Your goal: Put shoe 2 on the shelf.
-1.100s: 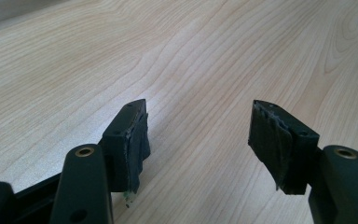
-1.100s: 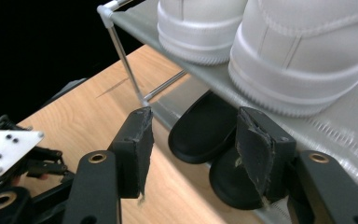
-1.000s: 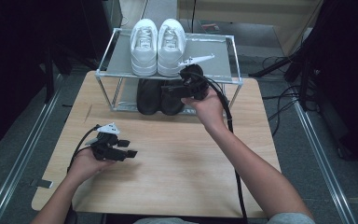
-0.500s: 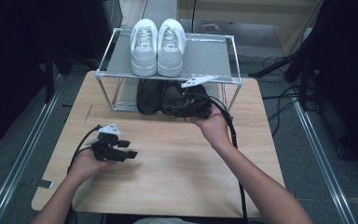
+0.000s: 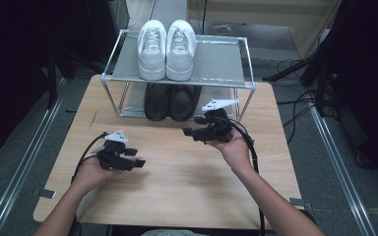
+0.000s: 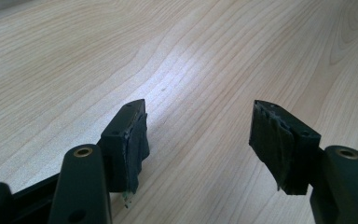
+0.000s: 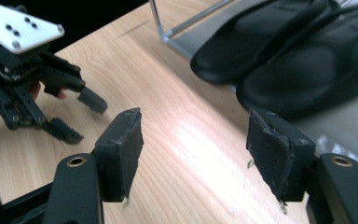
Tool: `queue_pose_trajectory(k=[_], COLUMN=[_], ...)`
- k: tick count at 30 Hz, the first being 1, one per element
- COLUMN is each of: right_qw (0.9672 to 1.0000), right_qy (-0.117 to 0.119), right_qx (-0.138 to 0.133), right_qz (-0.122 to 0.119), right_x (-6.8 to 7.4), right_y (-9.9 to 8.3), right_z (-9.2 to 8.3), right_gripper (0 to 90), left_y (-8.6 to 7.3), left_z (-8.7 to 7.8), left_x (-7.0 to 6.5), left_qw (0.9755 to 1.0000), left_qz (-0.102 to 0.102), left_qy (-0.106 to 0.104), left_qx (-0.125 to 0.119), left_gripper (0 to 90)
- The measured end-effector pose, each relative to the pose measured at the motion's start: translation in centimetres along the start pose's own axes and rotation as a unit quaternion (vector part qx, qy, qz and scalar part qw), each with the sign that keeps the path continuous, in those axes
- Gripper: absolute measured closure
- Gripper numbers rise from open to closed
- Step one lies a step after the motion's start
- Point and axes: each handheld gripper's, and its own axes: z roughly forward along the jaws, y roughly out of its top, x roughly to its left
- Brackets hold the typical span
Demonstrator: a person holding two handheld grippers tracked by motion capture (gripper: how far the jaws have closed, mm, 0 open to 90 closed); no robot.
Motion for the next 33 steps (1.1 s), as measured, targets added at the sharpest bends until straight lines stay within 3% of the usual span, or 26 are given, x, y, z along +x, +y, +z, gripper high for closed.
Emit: queue_pose_trajectory(k=[5, 25, 28, 31, 33], right_qw=[0.9998, 0.9994, 0.9992, 0.9986, 0.9989], right_qy=[0.004, -0.012, -0.01, 0.01, 0.005], right_qx=[0.01, 0.006, 0.012, 0.017, 0.018], right_qz=[0.016, 0.032, 0.036, 0.048, 0.044], right_x=[-0.7, -2.3, -2.5, -2.7, -2.8], right_y=[-1.5, -6.4, -6.9, -7.5, -8.0], right_z=[-0.6, -2.6, -2.6, -2.5, -2.5], right_gripper=[37.3, 33.8, 31.6, 30.4, 30.3], left_y=[0.0, 0.0, 0.0, 0.0, -0.1], left_z=[0.0, 0.3, 0.3, 0.3, 0.3], left_x=[0.0, -0.1, -0.1, -0.1, -0.2], left_qw=[1.0, 0.9999, 0.9999, 0.9999, 0.9999], left_qz=[-0.002, 0.003, 0.004, 0.004, 0.008], left_qy=[0.001, 0.001, 0.001, 0.001, 0.004], left_qx=[0.0, 0.01, 0.01, 0.012, 0.012], left_gripper=[37.1, 37.0, 37.0, 37.0, 37.0])
